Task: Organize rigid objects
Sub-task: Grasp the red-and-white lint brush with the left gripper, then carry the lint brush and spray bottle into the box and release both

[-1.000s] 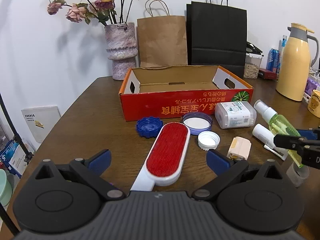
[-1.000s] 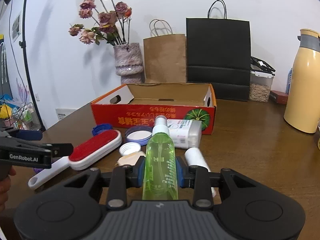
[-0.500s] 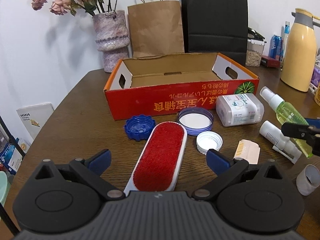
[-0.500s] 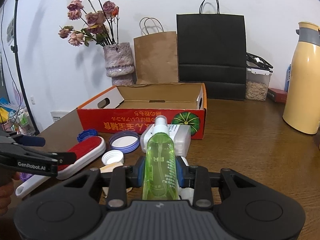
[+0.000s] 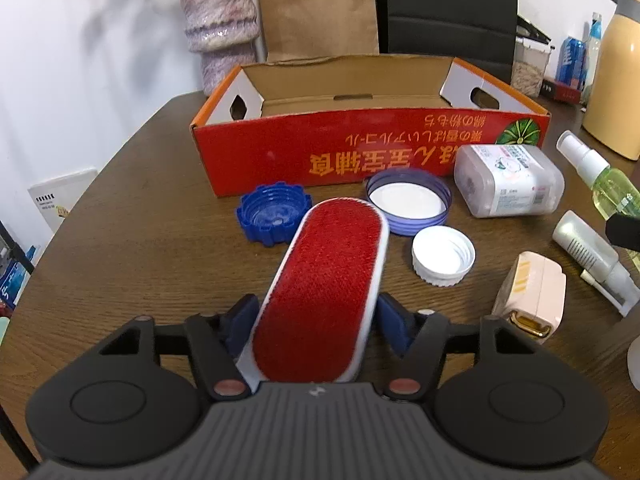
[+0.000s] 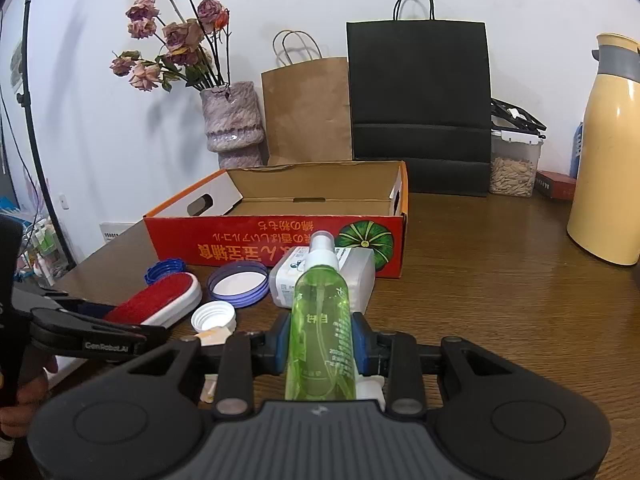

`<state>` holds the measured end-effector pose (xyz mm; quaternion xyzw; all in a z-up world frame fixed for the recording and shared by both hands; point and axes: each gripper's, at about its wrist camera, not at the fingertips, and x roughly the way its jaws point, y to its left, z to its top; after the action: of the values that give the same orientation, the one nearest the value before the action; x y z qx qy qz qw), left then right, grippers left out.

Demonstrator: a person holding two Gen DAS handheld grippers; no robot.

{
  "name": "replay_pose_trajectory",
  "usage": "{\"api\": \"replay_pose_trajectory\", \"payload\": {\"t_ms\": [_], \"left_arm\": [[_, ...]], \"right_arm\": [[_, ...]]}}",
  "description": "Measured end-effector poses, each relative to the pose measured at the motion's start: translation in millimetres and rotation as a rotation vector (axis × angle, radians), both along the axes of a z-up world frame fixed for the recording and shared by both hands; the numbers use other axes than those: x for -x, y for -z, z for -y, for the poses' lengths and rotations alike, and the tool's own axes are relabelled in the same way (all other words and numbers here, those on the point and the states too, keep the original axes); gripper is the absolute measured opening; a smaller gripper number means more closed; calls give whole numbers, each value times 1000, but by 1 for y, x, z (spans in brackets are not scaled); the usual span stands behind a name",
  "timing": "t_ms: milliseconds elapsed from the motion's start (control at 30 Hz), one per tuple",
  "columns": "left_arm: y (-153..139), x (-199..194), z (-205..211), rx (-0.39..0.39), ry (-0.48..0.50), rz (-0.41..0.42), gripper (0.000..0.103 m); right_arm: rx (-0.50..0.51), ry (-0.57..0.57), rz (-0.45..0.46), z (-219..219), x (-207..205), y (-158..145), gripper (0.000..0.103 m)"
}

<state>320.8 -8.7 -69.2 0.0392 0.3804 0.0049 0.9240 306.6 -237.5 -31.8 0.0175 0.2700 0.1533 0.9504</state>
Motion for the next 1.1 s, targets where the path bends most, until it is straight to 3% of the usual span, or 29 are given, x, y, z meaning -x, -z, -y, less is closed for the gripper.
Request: {"api": "replay_pose_trajectory", "payload": {"t_ms": [400,1100], "left_arm": [[-8,7,2,10,-7,11,59],[-70,15,11,-22,4,168,59]], "right_arm": [[-9,-2,10,2,2,-3,30],[-13,-14,90,-6,-6,-32,30]]}}
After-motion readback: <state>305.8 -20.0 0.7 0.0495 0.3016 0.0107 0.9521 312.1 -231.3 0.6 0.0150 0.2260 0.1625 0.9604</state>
